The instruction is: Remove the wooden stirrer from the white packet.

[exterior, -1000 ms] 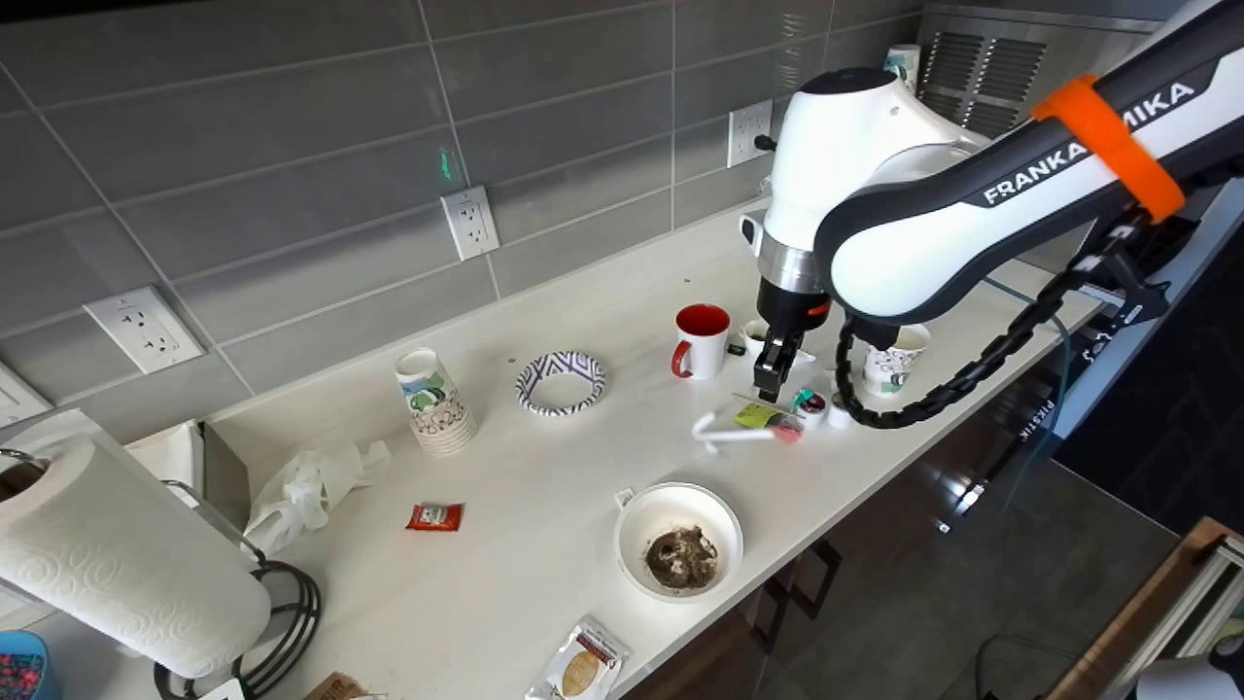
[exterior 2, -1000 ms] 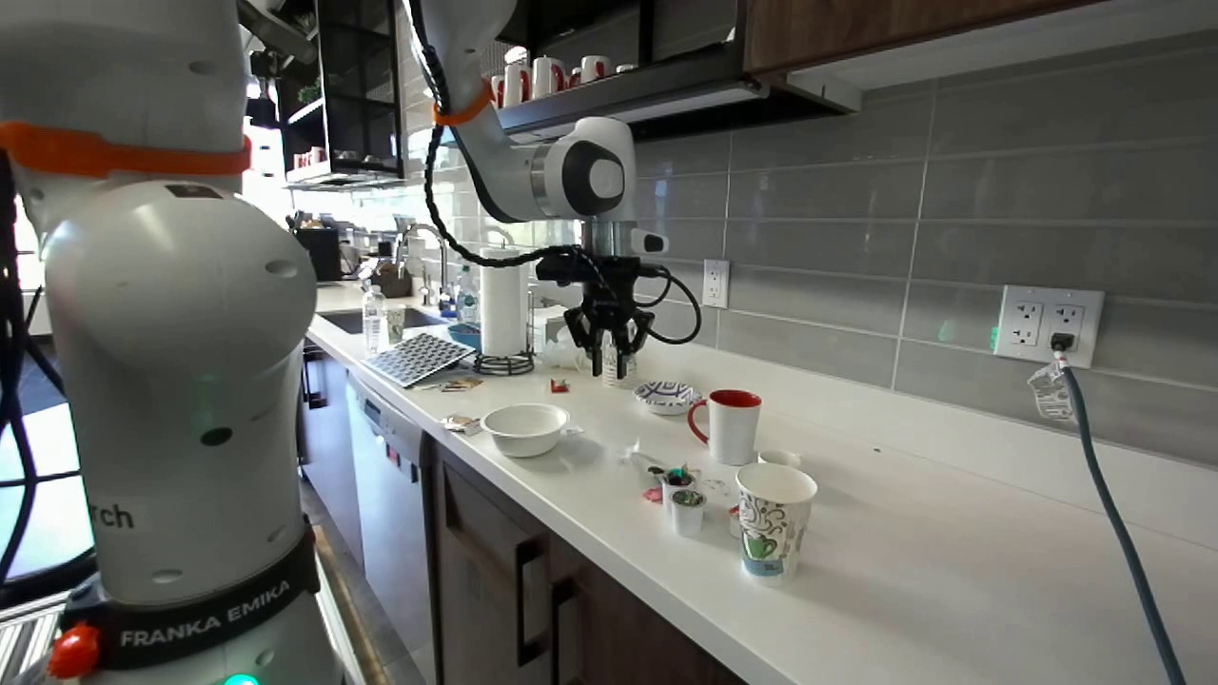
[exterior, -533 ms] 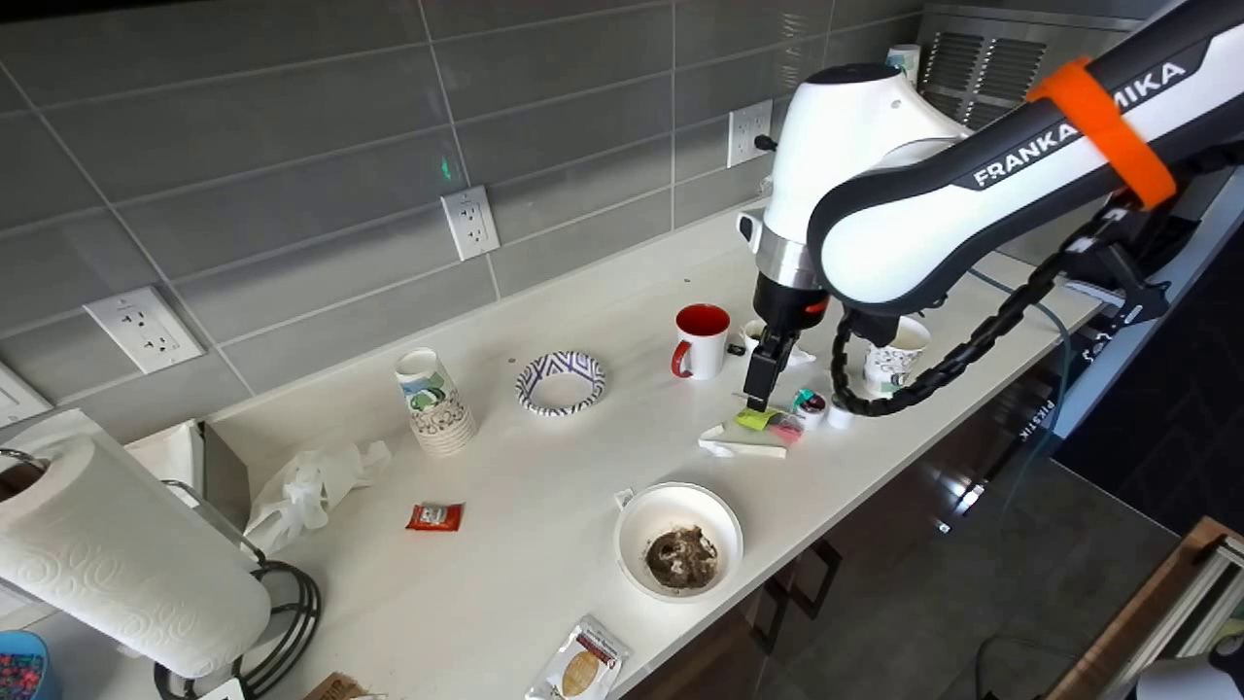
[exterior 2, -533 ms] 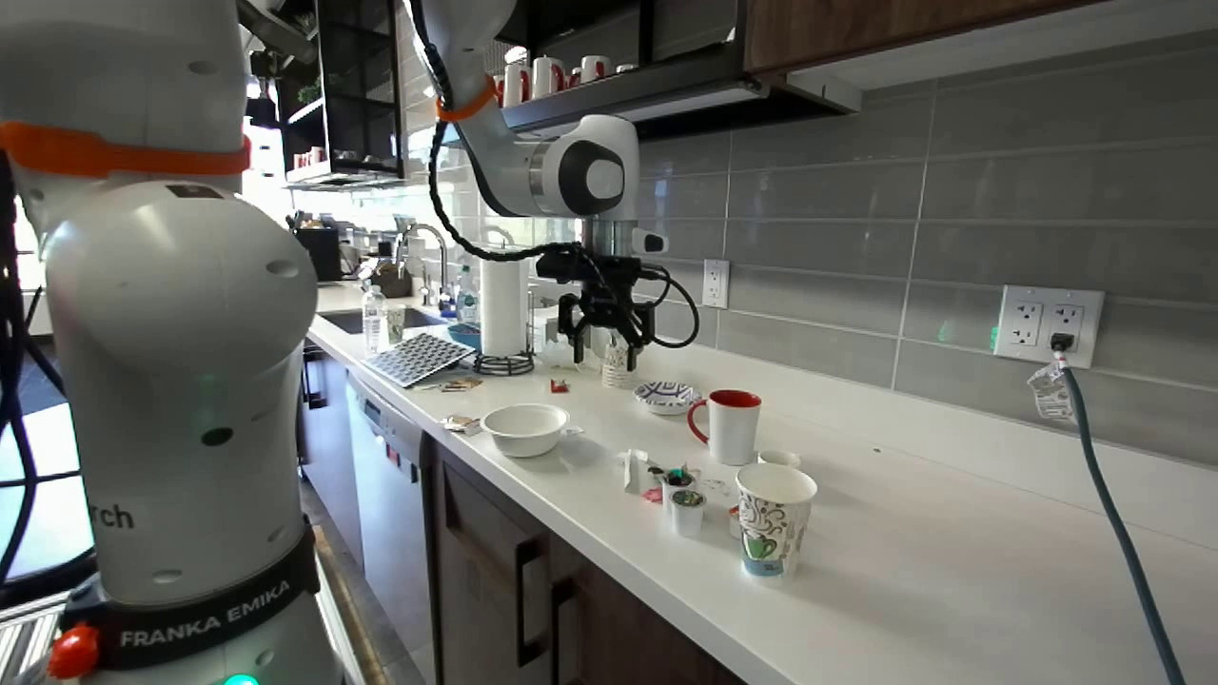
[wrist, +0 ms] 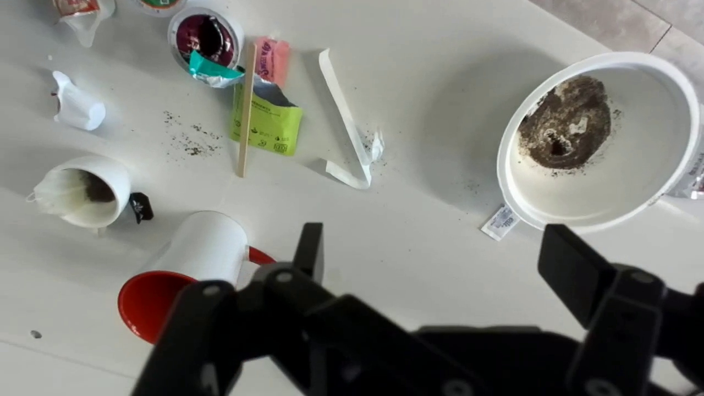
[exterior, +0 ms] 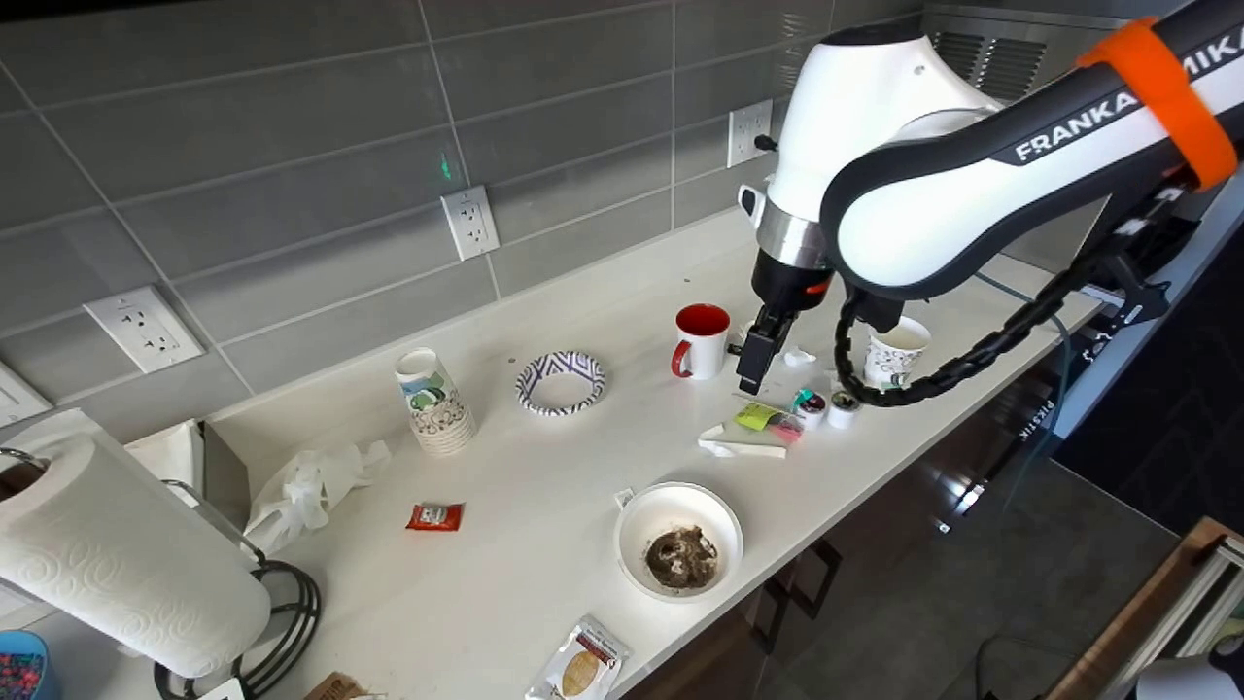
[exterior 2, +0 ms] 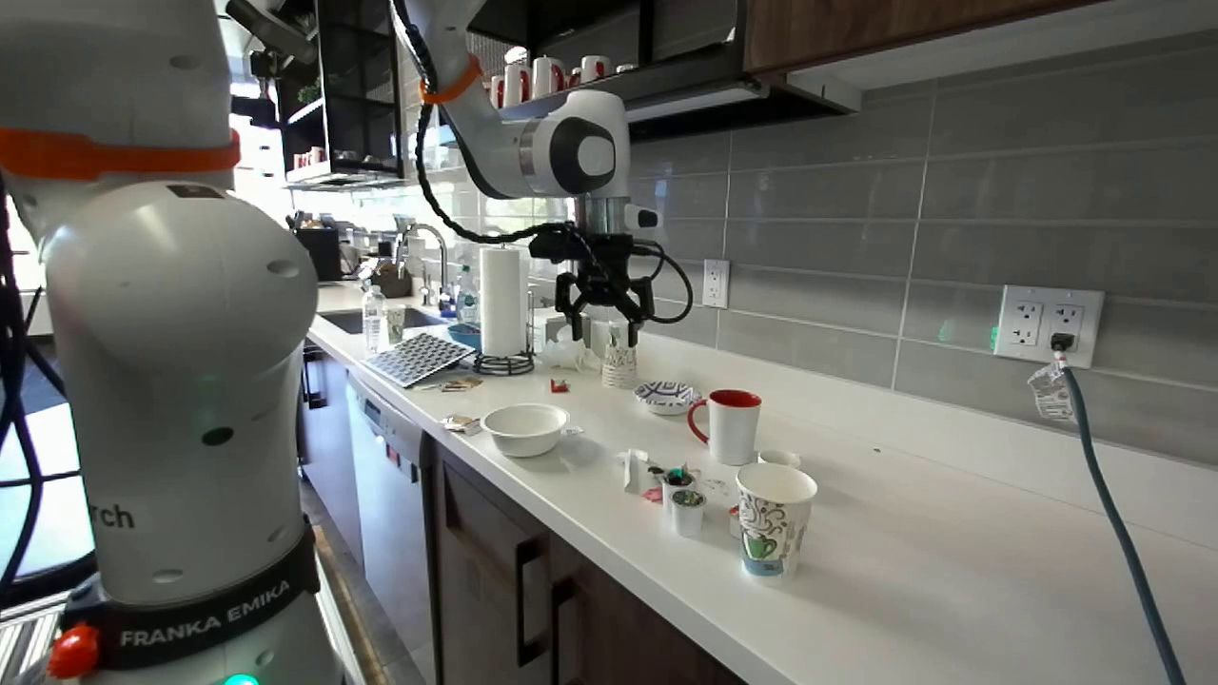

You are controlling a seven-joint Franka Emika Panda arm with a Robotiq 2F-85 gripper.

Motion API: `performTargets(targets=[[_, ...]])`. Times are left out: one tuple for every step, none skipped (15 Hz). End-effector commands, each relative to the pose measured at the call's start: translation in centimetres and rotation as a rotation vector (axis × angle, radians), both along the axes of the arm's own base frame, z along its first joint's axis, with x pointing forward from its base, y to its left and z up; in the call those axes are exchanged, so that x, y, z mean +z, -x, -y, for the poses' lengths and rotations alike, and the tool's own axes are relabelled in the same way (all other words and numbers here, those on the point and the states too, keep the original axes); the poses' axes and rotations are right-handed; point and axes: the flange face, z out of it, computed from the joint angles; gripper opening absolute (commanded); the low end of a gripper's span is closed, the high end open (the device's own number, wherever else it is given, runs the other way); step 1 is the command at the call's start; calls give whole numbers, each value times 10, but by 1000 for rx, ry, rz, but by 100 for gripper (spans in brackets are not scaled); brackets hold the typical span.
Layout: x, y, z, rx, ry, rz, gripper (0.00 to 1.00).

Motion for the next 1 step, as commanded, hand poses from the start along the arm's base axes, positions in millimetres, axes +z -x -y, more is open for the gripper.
performTargets(targets=[[5,3,-1,-2,0,9,100]])
